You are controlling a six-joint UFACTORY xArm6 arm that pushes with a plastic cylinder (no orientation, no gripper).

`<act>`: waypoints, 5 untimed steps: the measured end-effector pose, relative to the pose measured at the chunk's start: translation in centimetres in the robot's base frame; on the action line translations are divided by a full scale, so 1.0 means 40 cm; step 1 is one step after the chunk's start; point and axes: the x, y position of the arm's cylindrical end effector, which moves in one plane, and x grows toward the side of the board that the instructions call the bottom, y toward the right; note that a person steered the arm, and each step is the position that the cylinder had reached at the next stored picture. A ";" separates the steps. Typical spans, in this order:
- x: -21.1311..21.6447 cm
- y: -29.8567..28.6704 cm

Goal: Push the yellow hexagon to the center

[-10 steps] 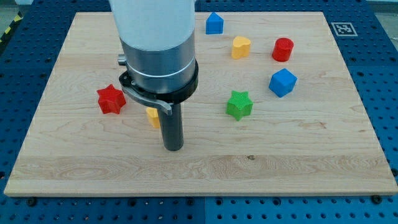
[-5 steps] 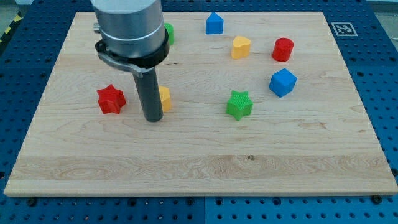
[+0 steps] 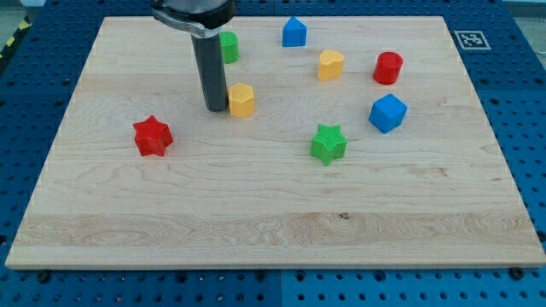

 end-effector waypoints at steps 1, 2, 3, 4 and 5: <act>0.003 0.005; 0.017 0.008; 0.018 0.009; 0.016 0.038; -0.013 0.065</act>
